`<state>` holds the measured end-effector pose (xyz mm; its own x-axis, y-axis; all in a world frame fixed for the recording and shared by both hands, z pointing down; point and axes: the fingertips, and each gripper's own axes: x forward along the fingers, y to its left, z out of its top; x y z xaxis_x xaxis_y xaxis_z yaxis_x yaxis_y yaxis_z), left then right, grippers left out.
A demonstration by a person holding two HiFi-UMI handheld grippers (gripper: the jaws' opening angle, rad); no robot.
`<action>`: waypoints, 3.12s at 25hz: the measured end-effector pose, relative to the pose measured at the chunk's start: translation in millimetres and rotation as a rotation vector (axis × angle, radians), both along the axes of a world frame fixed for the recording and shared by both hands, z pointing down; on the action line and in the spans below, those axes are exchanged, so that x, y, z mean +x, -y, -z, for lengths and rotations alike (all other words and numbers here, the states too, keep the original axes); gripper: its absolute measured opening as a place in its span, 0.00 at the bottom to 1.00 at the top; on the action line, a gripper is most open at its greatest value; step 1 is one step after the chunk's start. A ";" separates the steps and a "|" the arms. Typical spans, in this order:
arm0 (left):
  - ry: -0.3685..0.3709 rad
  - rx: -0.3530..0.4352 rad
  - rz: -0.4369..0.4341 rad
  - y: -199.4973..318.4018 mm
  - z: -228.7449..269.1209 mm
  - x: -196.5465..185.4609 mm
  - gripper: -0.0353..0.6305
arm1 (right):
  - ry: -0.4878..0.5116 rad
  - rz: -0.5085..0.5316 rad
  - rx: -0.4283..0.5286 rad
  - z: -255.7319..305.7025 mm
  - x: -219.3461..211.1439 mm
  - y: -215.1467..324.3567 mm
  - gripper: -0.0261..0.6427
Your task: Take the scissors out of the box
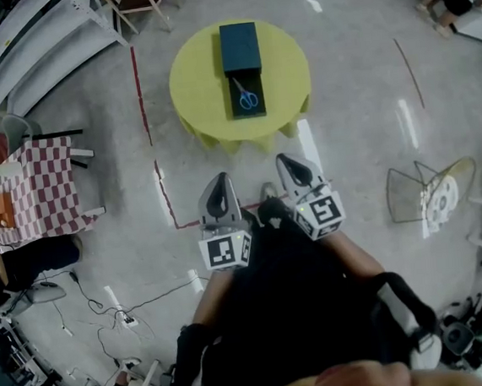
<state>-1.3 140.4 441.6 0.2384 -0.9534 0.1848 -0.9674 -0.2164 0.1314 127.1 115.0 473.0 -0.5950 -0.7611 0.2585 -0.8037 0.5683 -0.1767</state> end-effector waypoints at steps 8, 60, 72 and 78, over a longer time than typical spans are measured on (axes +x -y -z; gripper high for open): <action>-0.038 -0.003 0.023 48.5 1.7 2.1 0.05 | -0.023 -0.003 -0.020 -19.1 -4.2 54.2 0.03; -0.088 -0.089 -0.086 257.9 -36.1 -36.6 0.05 | -0.336 -0.035 -0.549 -258.1 -54.4 235.7 0.04; -0.089 -0.111 -0.068 265.3 -45.8 -48.0 0.05 | -0.442 -0.024 -0.732 -318.7 -53.3 230.5 0.16; -0.099 -0.135 -0.058 268.4 -49.0 -49.3 0.05 | -0.498 -0.011 -0.797 -341.1 -51.4 225.2 0.18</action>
